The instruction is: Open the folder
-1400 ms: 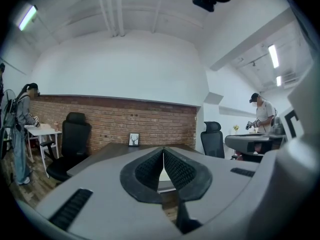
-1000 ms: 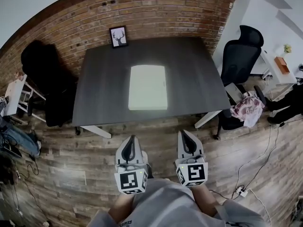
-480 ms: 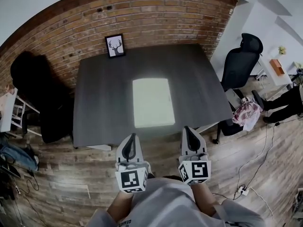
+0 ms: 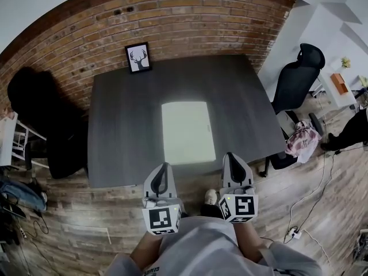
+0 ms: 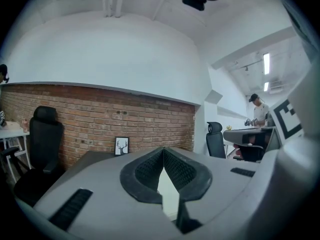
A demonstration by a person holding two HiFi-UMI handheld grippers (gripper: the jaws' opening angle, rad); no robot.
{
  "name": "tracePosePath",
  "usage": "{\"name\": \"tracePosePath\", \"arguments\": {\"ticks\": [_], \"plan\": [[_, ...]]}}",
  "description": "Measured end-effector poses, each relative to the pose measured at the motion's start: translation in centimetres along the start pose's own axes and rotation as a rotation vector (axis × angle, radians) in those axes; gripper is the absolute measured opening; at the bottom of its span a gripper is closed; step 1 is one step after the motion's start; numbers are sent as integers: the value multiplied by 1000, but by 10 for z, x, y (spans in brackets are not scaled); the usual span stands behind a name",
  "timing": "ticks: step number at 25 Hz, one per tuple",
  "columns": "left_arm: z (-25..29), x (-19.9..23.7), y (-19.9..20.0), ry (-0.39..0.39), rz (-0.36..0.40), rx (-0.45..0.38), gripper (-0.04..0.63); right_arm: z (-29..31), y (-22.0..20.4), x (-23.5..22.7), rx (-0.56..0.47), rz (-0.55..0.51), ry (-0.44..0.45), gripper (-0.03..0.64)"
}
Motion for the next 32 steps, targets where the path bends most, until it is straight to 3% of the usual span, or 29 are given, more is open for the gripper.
{"name": "tracePosePath", "arguments": {"ticks": [15, 23, 26, 32], "plan": [[83, -42, 9, 165, -31, -13, 5, 93, -1, -79, 9, 16, 211, -2], [117, -58, 3, 116, 22, 15, 9, 126, -29, -100, 114, 35, 337, 23], [131, -56, 1, 78, 55, 44, 135, 138, -36, -106, 140, 49, 324, 63], [150, -49, -5, 25, 155, 91, 135, 149, -55, -109, 218, 93, 298, 69]]}}
Point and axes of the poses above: the fingertips, and each gripper's own axes: z forward along the fingers, x to its left, y out of its top, the point moved 9 cm from there along -z, backward along the fingers, and after that the axes turned 5 degrees about x, right-handed, at the moved point
